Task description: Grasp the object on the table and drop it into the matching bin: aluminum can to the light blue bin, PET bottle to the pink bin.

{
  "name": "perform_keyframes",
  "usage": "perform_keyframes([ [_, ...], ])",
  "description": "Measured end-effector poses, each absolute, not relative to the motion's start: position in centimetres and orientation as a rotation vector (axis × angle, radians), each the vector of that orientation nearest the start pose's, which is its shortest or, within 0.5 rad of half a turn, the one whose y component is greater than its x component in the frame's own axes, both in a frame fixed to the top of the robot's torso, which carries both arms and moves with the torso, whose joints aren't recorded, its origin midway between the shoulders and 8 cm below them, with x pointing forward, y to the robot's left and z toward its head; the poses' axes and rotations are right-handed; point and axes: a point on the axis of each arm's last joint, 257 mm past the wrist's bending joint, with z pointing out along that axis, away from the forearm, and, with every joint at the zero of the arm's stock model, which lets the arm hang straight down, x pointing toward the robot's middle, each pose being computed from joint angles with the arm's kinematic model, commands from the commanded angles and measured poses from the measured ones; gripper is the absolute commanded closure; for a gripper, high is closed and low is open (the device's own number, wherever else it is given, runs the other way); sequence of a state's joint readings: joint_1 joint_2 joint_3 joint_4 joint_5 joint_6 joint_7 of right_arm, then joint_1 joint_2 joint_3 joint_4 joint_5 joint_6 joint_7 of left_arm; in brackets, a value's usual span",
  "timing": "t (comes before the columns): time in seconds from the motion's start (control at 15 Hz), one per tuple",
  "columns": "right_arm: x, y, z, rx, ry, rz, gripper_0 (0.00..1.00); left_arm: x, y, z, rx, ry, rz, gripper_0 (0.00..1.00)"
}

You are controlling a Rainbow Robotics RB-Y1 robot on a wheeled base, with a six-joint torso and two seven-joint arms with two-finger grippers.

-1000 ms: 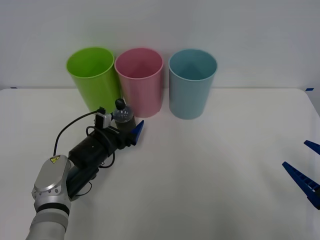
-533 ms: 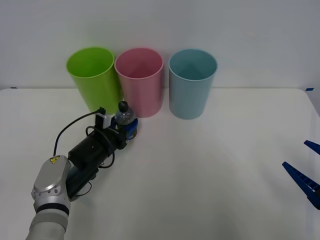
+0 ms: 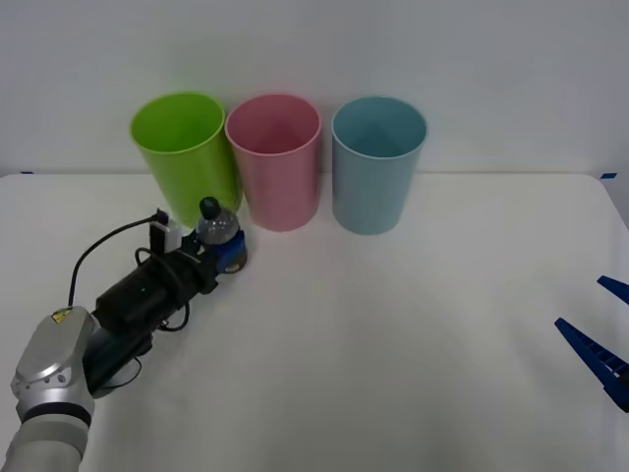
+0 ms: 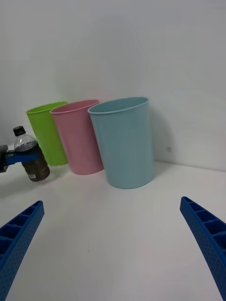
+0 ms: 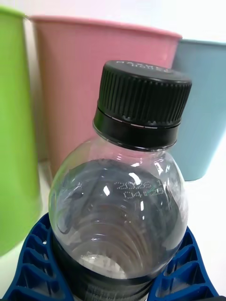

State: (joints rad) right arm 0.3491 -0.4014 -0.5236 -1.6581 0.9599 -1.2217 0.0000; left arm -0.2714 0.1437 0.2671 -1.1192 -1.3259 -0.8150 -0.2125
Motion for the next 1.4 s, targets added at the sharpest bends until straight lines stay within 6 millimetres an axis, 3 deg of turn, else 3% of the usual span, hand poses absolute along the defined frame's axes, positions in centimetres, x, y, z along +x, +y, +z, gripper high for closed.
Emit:
perform_keyframes([
  [0.27, 34.2, -33.0, -16.9, -0.465, 1.441, 0.567, 0.00, 53.7, 20.5, -22.5, 0.421, 1.509, -0.512, 1.00],
  [0.53, 34.2, -33.0, -16.9, -0.465, 1.441, 0.567, 0.00, 51.0, 21.5, -18.9, 0.385, 1.485, -0.586, 1.00],
  [0.93, 34.2, -33.0, -16.9, -0.465, 1.441, 0.567, 0.00, 48.2, 21.4, -12.2, 0.337, 1.422, -0.690, 1.00],
  [1.27, 34.2, -33.0, -16.9, -0.465, 1.441, 0.567, 0.00, 47.3, 20.5, -6.8, 0.321, 1.378, -0.767, 1.00],
  [1.4, 34.2, -33.0, -16.9, -0.465, 1.441, 0.567, 0.00, 47.9, 19.5, -5.1, 0.331, 1.369, -0.789, 1.00],
])
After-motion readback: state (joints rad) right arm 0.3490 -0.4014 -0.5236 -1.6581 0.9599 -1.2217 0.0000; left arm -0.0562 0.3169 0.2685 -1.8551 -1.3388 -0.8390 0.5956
